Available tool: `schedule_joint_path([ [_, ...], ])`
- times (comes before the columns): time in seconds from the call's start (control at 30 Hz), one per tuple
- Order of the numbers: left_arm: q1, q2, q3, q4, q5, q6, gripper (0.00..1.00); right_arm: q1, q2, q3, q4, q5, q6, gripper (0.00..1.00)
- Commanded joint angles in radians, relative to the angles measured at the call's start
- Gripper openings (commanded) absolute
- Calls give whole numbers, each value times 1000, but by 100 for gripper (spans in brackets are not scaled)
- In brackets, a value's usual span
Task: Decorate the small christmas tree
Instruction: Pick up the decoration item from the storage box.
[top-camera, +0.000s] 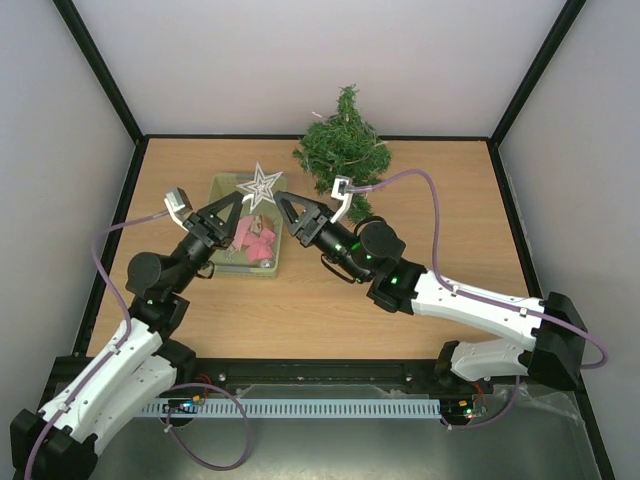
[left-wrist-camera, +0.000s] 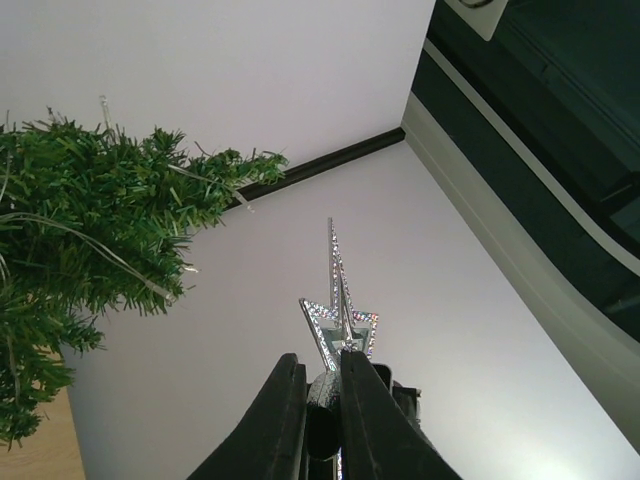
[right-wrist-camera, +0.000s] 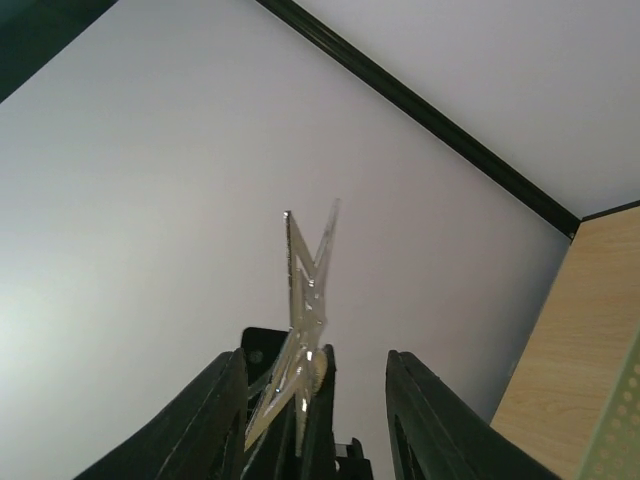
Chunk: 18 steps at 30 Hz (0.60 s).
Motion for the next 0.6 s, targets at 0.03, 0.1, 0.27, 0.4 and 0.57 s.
schedule_joint_path([
  [0.03, -23, -8, -13, 52, -12, 0, 3, 17, 28, 37, 19, -36, -31, 42],
  [0.1, -26, -9, -13, 47, -20, 3, 3, 21, 30, 38, 19, -35, -37, 43],
  [0.27, -41, -6, -13, 51, -33, 5, 3, 25, 34, 44, 17, -33, -48, 42],
  [0.4, -48, -12, -17, 50, -44, 4, 3, 31, 28, 42, 14, -28, -57, 47],
  [0.57, -48, -25, -18, 42, -63, 5, 3, 37, 14, 16, 29, 2, -60, 48],
])
